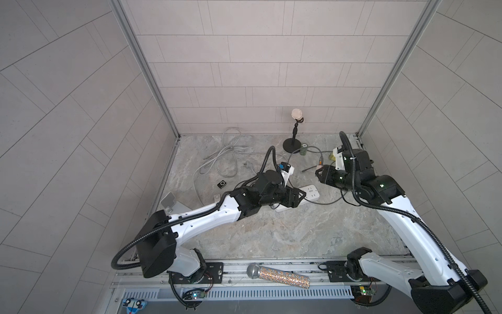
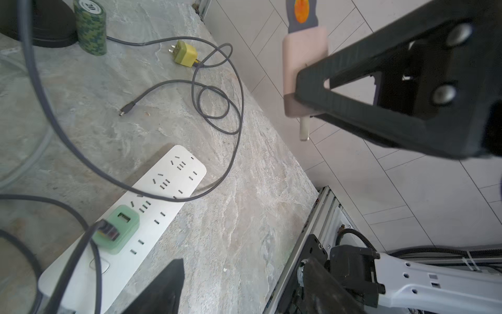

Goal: Charge mp3
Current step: Pick up the plug from the center of the board.

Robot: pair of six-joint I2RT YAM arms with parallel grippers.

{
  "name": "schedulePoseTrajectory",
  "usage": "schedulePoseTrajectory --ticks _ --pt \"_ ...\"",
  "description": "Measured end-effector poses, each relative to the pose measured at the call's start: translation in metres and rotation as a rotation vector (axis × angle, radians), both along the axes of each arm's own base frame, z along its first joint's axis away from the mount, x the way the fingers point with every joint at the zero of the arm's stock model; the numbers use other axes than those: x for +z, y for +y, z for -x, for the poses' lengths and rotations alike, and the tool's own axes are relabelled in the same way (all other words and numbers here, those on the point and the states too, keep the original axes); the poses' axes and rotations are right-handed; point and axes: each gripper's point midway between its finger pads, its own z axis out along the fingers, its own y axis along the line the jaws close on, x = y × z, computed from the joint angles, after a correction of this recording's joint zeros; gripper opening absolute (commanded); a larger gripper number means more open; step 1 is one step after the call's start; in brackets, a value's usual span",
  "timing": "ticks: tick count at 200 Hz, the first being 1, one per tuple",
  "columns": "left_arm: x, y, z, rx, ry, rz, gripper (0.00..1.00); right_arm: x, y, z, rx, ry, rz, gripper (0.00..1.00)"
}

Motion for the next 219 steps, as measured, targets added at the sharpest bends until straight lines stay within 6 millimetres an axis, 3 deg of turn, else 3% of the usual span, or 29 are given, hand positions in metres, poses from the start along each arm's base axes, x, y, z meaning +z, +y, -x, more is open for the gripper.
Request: schedulePoseTrajectory --ticks 42,117,219 --pt "0.007 -0.021 -0.009 -0.009 -0.011 0.045 0.71 0.0 0.013 0.005 0.007 0.014 -0.026 0.08" --pt "0.006 -0.038 -0.021 0.004 0.005 0.062 0.62 -0.002 0.021 0.007 0.015 0.027 -0.038 0.08" --pt "0.024 -0.044 -0.026 0.017 -0.007 0.111 0.0 0.003 0.03 0.005 0.012 0.003 -0.061 0.06"
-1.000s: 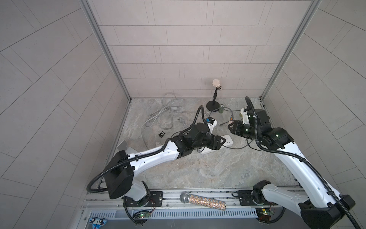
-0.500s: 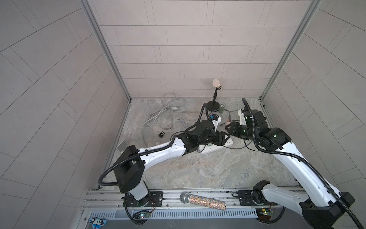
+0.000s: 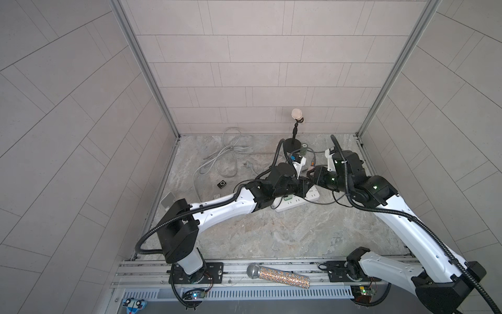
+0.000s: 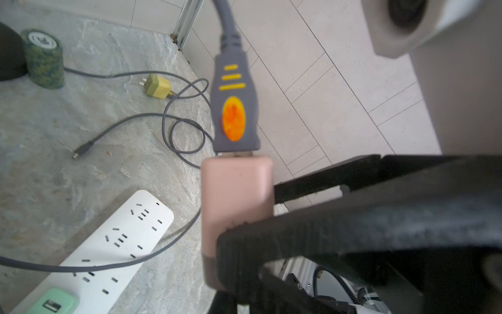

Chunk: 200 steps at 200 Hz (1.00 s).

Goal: Charge mp3
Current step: Pick up the plug from the center of the board.

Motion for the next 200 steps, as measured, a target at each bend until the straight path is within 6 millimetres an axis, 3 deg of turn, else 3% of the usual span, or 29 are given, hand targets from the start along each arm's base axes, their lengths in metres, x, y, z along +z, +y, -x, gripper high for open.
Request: schedulePoseTrajectory --ticks 29,42,64,91,116,148,200 --pt "0.001 0.001 -0.003 0.007 0.003 0.007 0.0 0.001 0.001 -0.002 -0.004 -0.008 -0.01 0.07" --pt "0.002 0.002 -0.003 0.008 -0.006 0.01 0.0 0.002 0.001 -0.002 -0.005 -0.012 -0.013 0.13" --pt "0.004 0.004 -0.003 0.005 -0.032 0.009 0.0 0.003 0.004 -0.001 0.005 -0.012 -0.022 0.54" --pt "0.0 0.013 -0.009 0.018 -0.091 -0.027 0.0 0.008 0.005 0.003 0.018 -0.012 -0.035 0.72" --pt "-0.01 0.024 -0.007 0.016 -0.16 -0.088 0.0 0.022 0.001 0.009 0.034 -0.033 -0.043 0.76" --pt "-0.01 0.029 0.008 -0.037 -0.276 -0.137 0.0 0.046 0.0 0.01 0.084 -0.057 -0.067 0.82" --pt "0.003 0.029 0.029 -0.105 -0.466 -0.184 0.0 0.035 0.006 0.011 0.201 0.038 -0.032 0.81"
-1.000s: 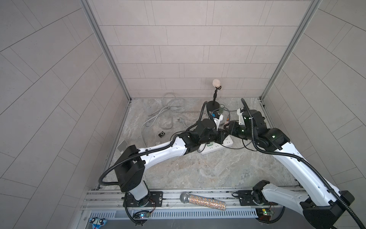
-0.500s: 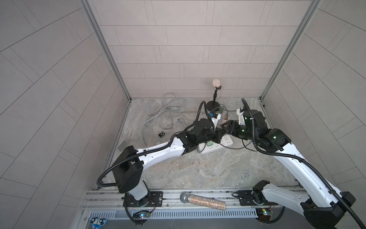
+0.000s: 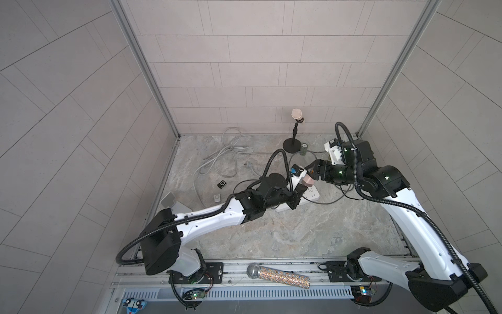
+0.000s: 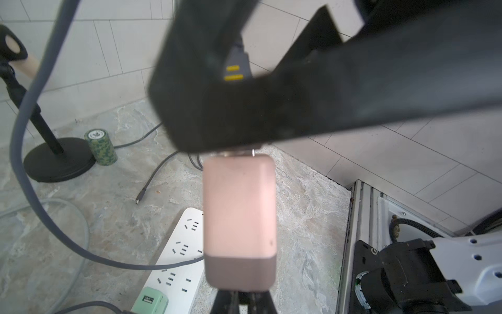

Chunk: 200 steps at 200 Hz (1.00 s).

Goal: Charge mp3
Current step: Pick up the plug from the center of the board.

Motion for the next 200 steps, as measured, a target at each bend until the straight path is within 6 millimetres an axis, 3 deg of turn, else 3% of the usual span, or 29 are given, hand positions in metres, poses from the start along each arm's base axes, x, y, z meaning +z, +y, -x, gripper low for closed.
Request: schedulePoseTrajectory --ticks 81,140,177,200 --pt "0.005 0.003 0.002 -0.011 -0.106 -0.036 0.0 -0.006 0.008 0.016 0.121 0.059 -0.047 0.72" --pt "0.006 0.001 0.005 -0.025 -0.12 -0.037 0.0 -0.017 0.01 0.016 0.14 0.098 -0.065 0.62" --pt "0.005 0.0 0.006 -0.029 -0.12 -0.038 0.0 -0.014 0.012 0.014 0.15 0.088 -0.085 0.5" --pt "0.001 0.0 0.006 -0.027 -0.117 -0.046 0.0 -0.017 0.014 0.014 0.16 0.092 -0.097 0.37"
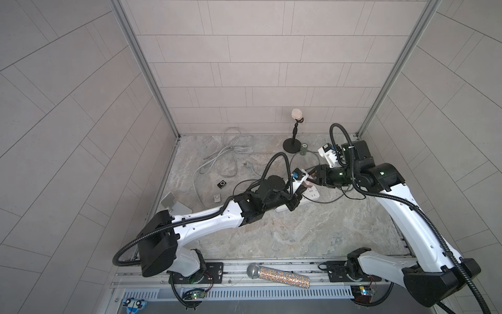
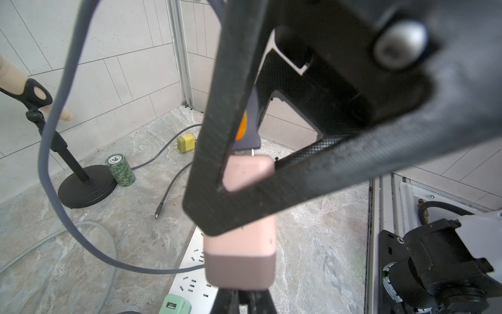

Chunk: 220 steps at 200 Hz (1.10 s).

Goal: Charge mp3
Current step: Pick up the plug from the center of the board, then insert the plug into the socket.

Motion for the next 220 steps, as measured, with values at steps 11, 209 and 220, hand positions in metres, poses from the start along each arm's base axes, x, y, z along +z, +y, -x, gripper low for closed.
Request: schedulePoseTrajectory --ticks 11,209,220 --pt "-0.002 0.0 0.0 0.003 0.002 -0.005 0.0 -0.003 0.001 0.001 0.008 0.006 -0.003 0.31" --pt "0.057 0.151 -0.054 0.539 0.139 0.109 0.99 0.112 -0.24 -0.173 -0.908 -0.454 0.58 0.0" --pt "0.054 0.158 -0.055 0.558 0.151 0.101 0.99 0.113 -0.244 -0.186 -0.93 -0.465 0.585 0.0"
